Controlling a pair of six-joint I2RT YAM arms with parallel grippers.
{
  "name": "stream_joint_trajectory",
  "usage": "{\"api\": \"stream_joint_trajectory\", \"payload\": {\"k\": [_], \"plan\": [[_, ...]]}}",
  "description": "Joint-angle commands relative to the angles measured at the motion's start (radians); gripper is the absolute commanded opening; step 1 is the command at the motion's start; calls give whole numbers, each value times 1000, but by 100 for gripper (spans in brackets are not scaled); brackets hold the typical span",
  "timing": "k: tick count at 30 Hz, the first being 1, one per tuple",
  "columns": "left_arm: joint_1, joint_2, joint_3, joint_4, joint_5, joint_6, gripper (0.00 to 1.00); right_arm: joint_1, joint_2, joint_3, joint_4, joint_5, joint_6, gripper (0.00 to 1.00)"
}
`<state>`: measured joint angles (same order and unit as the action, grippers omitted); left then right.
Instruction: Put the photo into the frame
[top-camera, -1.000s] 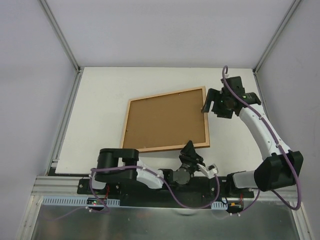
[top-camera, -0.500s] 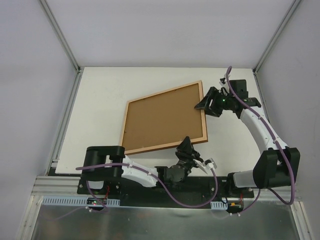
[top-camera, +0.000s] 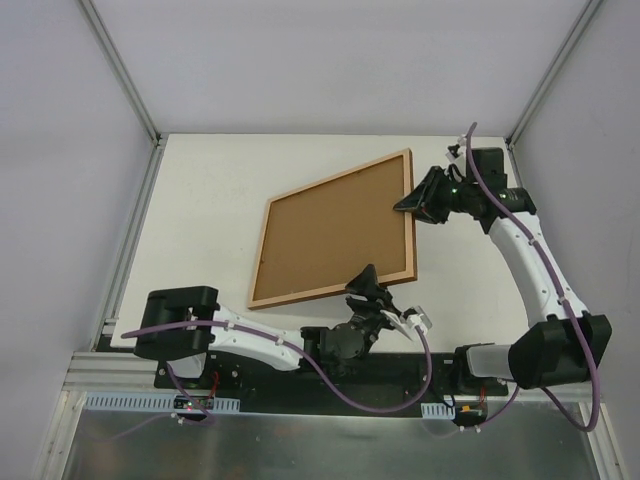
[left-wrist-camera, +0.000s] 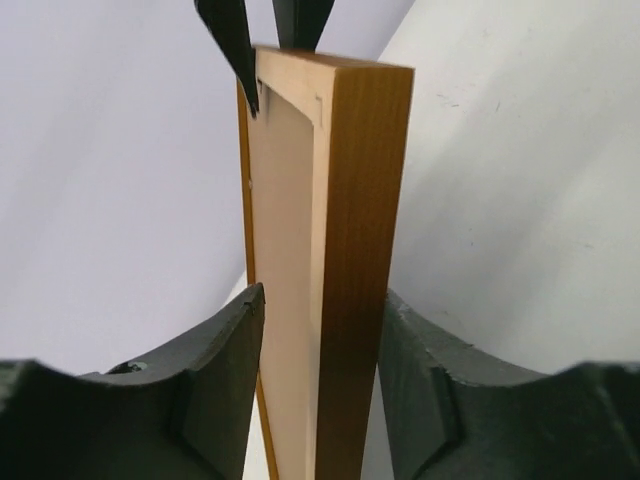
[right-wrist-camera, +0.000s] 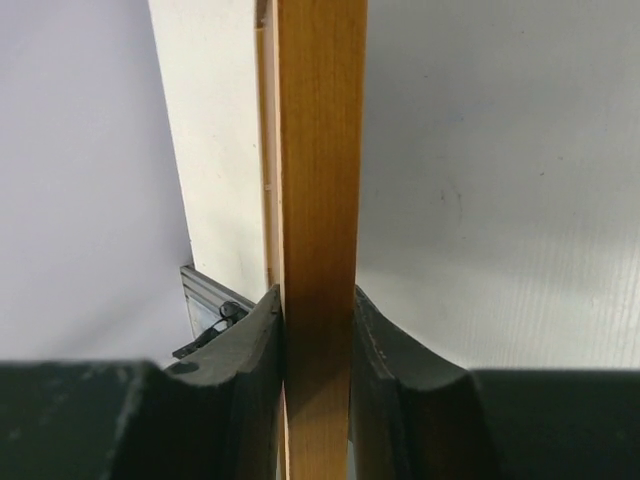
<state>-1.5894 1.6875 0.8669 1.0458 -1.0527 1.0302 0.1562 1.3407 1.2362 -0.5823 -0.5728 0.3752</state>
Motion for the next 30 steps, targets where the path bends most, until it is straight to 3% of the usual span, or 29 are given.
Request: {"api": "stream_joint_trajectory", "payload": {"k": [1,3,7,13,20,22,24,25,30], "plan": [[11,-83,53,-33,-64,-68,51,-1,-113,127,-71,22,71,1],[17,-84,44,-35,-73,-70,60,0,-127,163,-99,37,100,1],[23,-115,23,-105,-76,-152,66,6,-141,238,-168,94,159,1],[43,-161,-32,-98,-93,-203,62,54,-129,391,-298,189,203,1],[43,-180,-98,81,-92,-85,41,69,-107,476,-360,248,228,1],[45,-173,-104,144,-90,-36,26,77,-103,491,-364,249,232,1],[45,-161,-108,265,-87,31,2,85,-98,506,-366,257,235,1],[45,-152,-105,314,-84,68,0,86,-97,513,-366,261,232,5],[57,-138,-54,421,-58,163,0,89,-95,575,-386,307,183,49]]}}
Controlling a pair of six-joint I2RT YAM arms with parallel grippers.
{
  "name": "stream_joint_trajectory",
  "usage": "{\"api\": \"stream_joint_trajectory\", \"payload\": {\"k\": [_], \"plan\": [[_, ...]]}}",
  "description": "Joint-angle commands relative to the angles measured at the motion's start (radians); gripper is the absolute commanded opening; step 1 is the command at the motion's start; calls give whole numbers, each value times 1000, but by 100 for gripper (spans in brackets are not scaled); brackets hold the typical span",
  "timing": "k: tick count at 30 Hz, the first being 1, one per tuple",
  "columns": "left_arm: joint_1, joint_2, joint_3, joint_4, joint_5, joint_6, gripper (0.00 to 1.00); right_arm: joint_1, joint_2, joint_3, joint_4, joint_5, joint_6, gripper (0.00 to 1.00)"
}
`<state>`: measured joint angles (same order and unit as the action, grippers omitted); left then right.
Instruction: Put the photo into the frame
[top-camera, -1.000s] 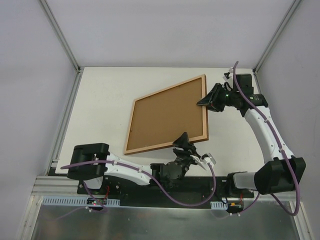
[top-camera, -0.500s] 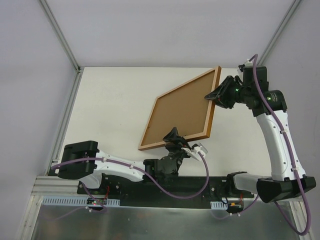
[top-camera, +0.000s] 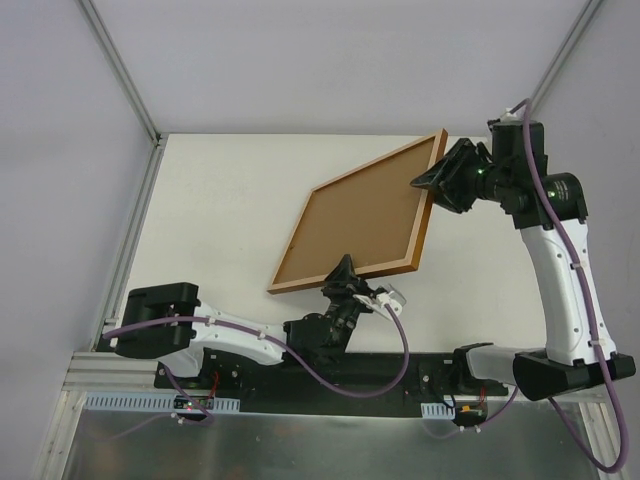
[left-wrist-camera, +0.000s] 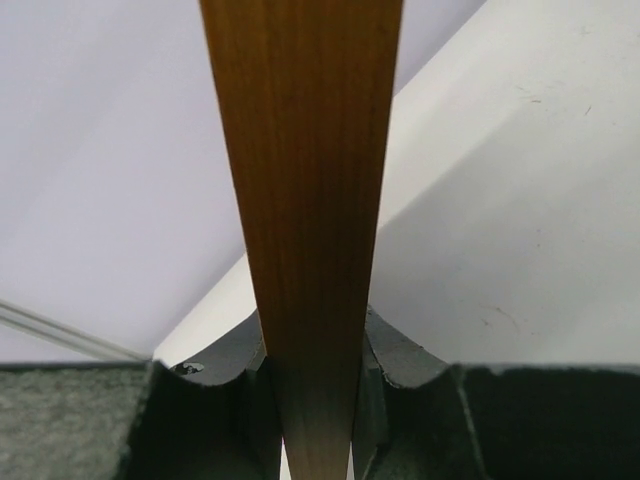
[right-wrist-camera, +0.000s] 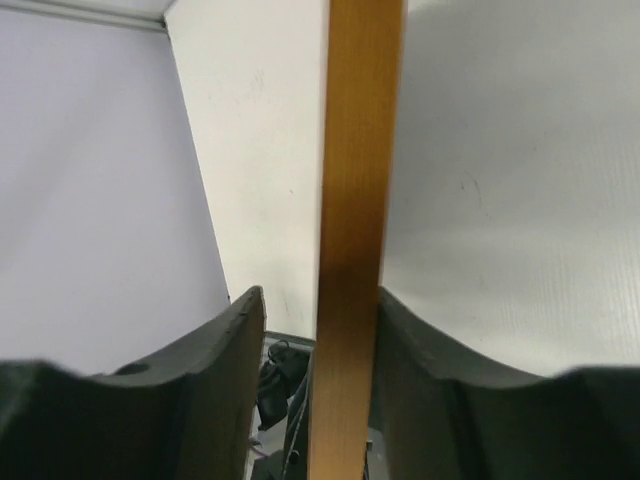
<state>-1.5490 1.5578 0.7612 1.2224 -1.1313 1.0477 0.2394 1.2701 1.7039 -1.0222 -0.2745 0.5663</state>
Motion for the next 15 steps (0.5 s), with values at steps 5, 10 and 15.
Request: {"api": "stream_joint_trajectory", "payload": {"k": [5,10,15], "plan": [[59,-111,160,-113,83,-79,0,6,-8,236,4,107,-94,73],[156,-240,295,-574,185,-394,0,3,-6,352,-47,263,-170,85],[285,-291,536,-1042,349,-694,0,-6,-40,341,-53,414,-215,87]]}}
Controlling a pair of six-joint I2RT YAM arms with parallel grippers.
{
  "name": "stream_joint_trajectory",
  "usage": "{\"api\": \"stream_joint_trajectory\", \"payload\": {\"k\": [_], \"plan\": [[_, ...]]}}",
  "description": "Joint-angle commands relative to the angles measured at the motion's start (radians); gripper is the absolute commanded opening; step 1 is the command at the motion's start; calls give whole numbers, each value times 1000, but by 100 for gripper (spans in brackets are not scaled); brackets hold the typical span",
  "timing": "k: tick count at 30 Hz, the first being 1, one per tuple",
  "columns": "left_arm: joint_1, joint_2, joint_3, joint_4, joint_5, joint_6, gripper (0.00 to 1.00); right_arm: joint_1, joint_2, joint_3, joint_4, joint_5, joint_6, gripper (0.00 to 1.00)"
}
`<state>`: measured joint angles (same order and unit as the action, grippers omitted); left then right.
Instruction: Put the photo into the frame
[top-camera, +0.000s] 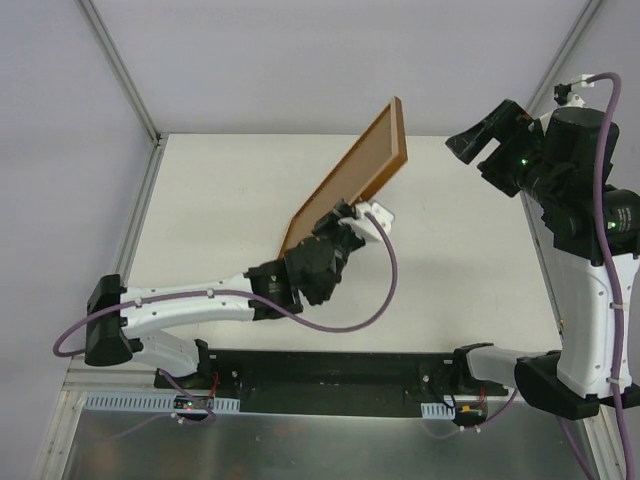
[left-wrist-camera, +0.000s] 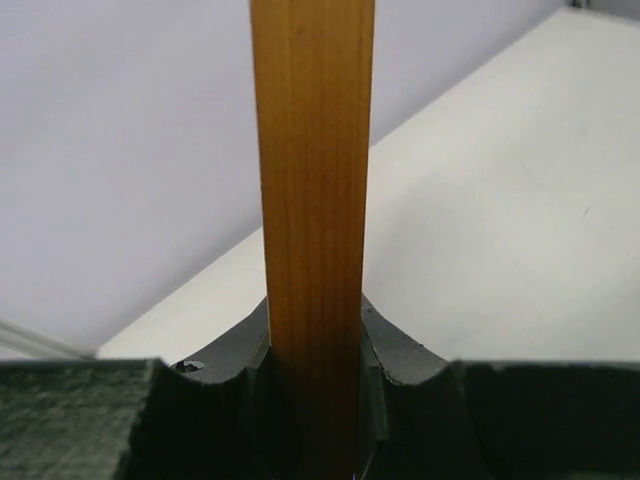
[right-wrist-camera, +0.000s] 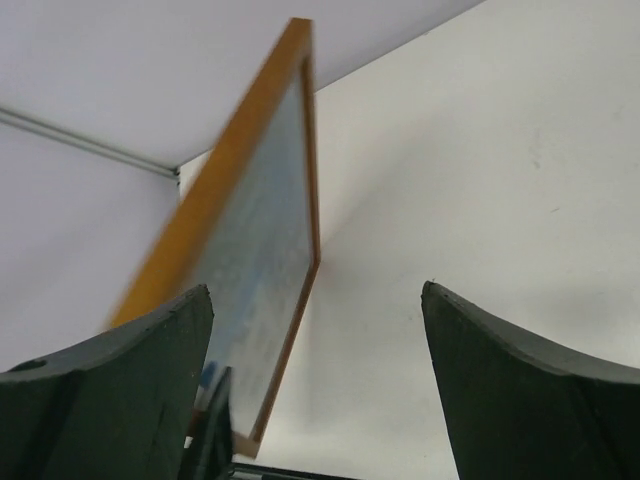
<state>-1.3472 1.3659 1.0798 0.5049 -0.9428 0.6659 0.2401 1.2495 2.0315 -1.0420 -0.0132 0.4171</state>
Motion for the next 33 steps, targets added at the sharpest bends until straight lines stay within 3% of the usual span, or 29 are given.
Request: {"api": "stream_joint_trajectory", "payload": {"k": [1,9,14,23,33], "plan": [[111,-99,271,-386,197,-366,0,-5,-22,4,-35,169,-72,87],[383,-57,567,-756,519,-790,0,-19,-39,-171,19,156,-81,87],[626,-22,603,-848,793,-1046,0,-22,-44,-301,75,114,-86,87],[943,73,510,-787,1251,-1295,0,-33,-42,-500,172,55,-100,87],[1097,163,333,-628,1539,-1405,0,-51,-36,-672,278,24,-120,86]]}}
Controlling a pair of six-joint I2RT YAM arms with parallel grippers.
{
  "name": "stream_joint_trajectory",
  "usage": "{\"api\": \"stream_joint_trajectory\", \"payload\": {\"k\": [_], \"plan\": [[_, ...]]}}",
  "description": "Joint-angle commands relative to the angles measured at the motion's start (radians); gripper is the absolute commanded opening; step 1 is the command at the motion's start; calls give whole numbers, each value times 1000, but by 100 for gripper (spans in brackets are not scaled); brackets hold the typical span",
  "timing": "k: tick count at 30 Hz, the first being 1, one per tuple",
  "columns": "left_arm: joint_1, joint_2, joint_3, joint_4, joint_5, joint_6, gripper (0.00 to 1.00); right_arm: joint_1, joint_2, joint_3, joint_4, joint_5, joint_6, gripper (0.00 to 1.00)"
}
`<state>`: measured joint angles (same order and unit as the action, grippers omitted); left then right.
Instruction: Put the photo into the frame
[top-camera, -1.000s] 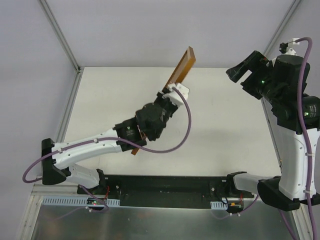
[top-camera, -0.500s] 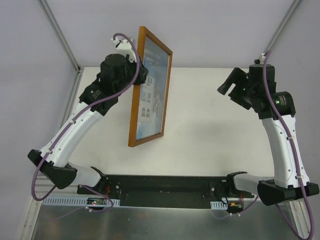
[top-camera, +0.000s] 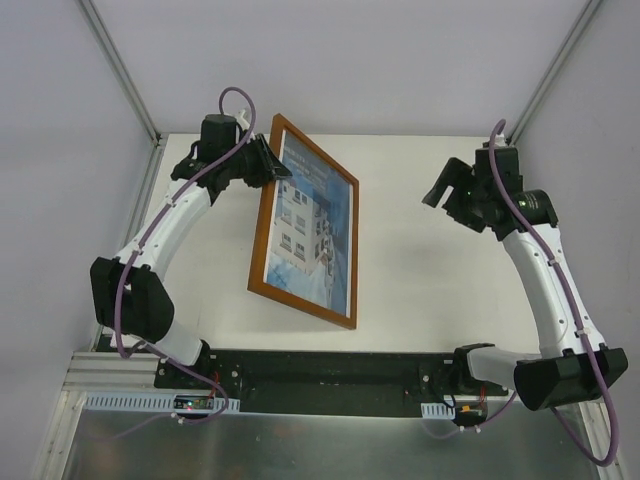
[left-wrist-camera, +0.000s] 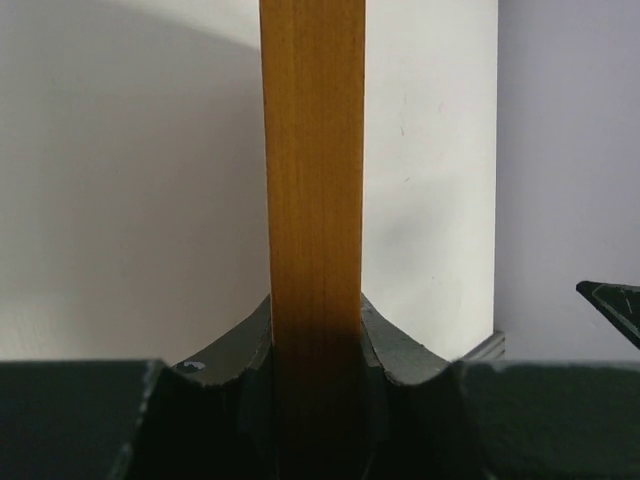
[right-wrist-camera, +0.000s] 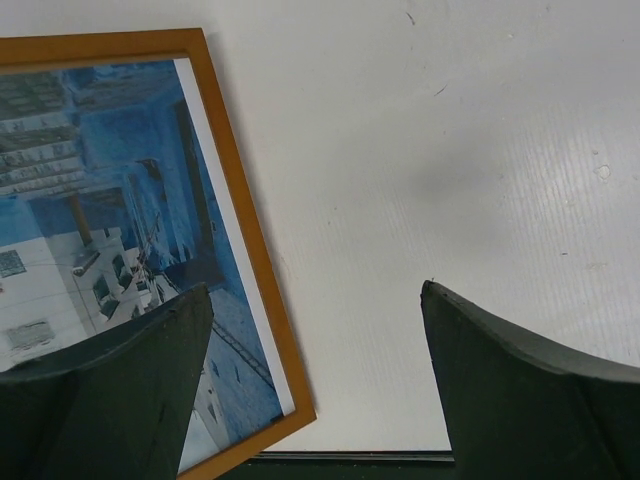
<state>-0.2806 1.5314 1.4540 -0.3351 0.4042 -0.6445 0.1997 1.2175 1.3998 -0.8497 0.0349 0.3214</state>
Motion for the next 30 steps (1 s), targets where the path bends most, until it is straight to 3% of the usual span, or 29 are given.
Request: {"api": "stream_joint_trajectory", "payload": {"k": [1,8,17,20,28,30], "plan": [[35,7,-76,244,209,-109,0,-13,-1,-60,99,-65,-25,86],[73,101,-270,522,266,-175,0,-14,27,-191,221,-131,-42,86],[101,343,-320,622,286,-120,0,-13,86,-321,354,-185,-51,89],[104,406,-314,611,272,-101,9,-13,108,-355,396,-199,-50,89],[116,469,-258,475,193,-23,52,-14,149,-390,449,-224,-54,89],[118,467,-241,432,164,3,57,-14,154,-398,459,-227,-56,90]]}}
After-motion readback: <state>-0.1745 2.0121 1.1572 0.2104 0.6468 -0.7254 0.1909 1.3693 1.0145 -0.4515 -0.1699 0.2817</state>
